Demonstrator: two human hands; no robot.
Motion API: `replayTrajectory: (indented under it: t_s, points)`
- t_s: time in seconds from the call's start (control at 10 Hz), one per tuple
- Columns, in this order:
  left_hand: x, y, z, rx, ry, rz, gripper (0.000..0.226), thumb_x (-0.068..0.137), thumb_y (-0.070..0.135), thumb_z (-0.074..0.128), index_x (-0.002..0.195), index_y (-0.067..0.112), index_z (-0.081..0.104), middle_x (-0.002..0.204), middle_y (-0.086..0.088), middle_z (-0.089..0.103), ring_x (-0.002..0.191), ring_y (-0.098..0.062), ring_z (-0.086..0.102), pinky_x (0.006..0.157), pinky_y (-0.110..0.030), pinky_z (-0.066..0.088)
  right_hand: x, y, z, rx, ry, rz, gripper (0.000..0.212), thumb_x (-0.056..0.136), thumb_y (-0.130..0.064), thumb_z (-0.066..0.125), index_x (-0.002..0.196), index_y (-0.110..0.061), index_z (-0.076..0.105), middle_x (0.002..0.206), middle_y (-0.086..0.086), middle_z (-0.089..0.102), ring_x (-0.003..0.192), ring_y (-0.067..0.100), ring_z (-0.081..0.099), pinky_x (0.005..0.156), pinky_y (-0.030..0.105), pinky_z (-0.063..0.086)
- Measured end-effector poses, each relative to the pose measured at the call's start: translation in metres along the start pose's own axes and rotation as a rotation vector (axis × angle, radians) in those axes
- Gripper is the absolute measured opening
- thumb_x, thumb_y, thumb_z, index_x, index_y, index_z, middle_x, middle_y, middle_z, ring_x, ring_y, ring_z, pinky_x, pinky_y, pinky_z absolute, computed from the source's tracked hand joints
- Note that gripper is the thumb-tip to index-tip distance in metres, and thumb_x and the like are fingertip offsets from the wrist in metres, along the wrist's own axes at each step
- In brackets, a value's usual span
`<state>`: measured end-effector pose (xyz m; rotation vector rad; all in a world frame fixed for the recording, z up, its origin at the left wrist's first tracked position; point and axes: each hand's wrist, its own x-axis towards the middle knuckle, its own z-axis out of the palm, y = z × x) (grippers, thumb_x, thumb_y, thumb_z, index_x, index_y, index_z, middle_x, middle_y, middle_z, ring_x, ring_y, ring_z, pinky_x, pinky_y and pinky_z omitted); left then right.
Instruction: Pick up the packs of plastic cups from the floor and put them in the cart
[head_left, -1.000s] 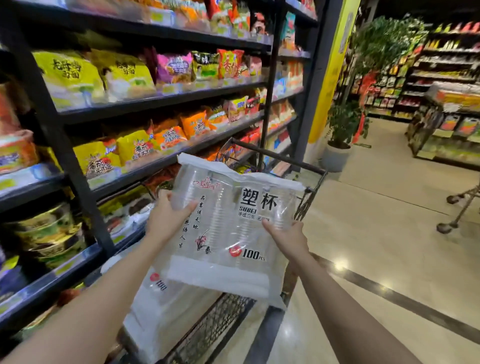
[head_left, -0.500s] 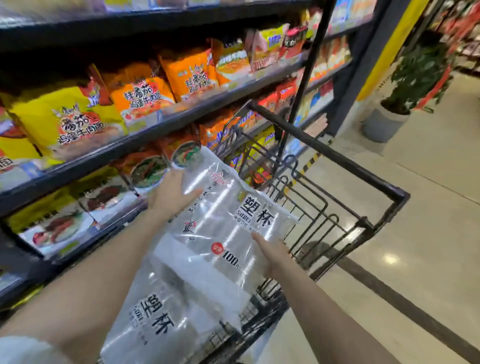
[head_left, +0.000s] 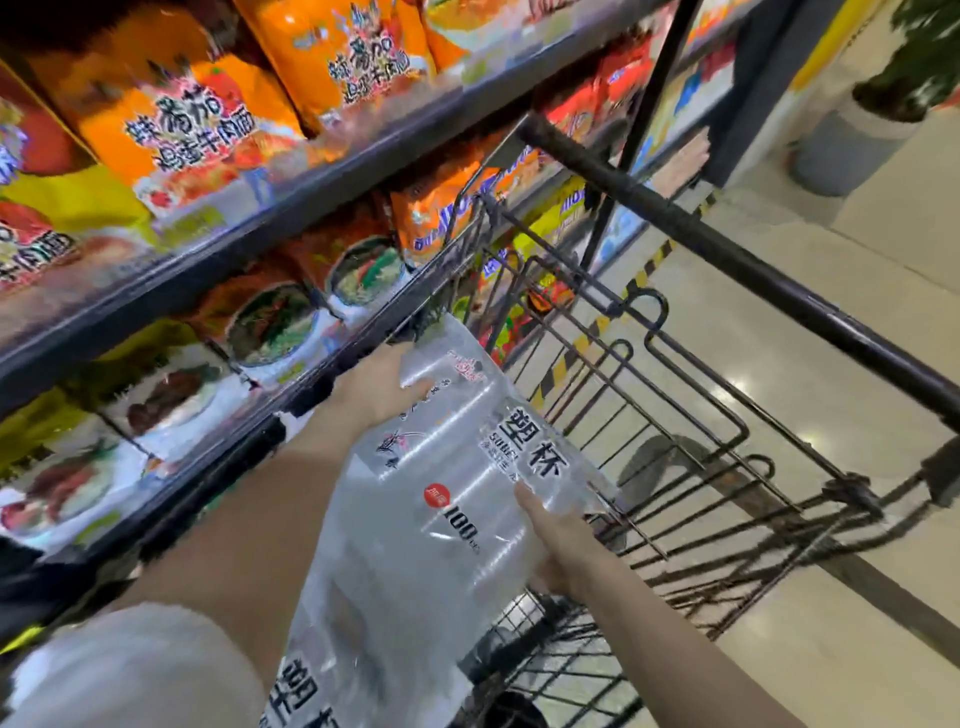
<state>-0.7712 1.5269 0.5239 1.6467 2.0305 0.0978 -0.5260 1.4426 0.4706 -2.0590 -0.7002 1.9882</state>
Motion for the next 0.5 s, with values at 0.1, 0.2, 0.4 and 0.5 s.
replayTrajectory:
  t_s: [0.1, 0.2, 0.4, 0.5]
  points:
    - [0.009, 0.001, 0.006, 0.014, -0.015, 0.05, 0.07, 0.088, 0.048, 0.051, 0.144, 0.013, 0.029, 0.146, -0.015, 0.04, 0.133, -0.029, 0.041, 0.109, -0.041, 0.037, -0.026, -0.01, 0.004, -0.062, 0.029, -0.003, 0.114, 0.059, -0.076, 0.064, 0.138, -0.001, 0.03, 0.124, 0.022, 0.056, 0.101, 0.035, 0.065, 0.075, 0.043, 0.06]
    - [0.012, 0.003, 0.009, 0.036, -0.02, 0.041, 0.069, 0.087, 0.05, 0.05, 0.143, 0.016, 0.03, 0.144, -0.014, 0.042, 0.13, -0.03, 0.045, 0.107, -0.043, 0.039, -0.034, -0.011, -0.004, -0.153, 0.027, 0.01, 0.102, 0.072, -0.074, 0.054, 0.141, -0.005, 0.025, 0.089, 0.012, 0.059, 0.059, 0.018, 0.059, 0.045, 0.022, 0.047]
    - [0.008, 0.01, 0.005, 0.18, 0.001, 0.065, 0.064, 0.09, 0.048, 0.045, 0.142, 0.014, 0.028, 0.14, -0.014, 0.042, 0.128, -0.031, 0.044, 0.101, -0.044, 0.041, -0.053, -0.021, -0.026, -0.437, -0.028, -0.048, 0.086, 0.078, -0.077, 0.036, 0.13, -0.009, 0.045, 0.096, 0.012, 0.062, 0.059, 0.015, 0.057, 0.05, 0.023, 0.047]
    - [0.0, 0.017, -0.005, 0.271, 0.075, 0.137, 0.061, 0.09, 0.045, 0.048, 0.139, 0.013, 0.032, 0.135, -0.013, 0.045, 0.125, -0.031, 0.046, 0.098, -0.044, 0.042, -0.057, -0.037, -0.04, -0.725, 0.256, -0.226, 0.076, 0.088, -0.068, 0.028, 0.12, -0.005, 0.056, 0.082, 0.005, 0.062, 0.063, 0.016, 0.059, 0.063, 0.028, 0.052]
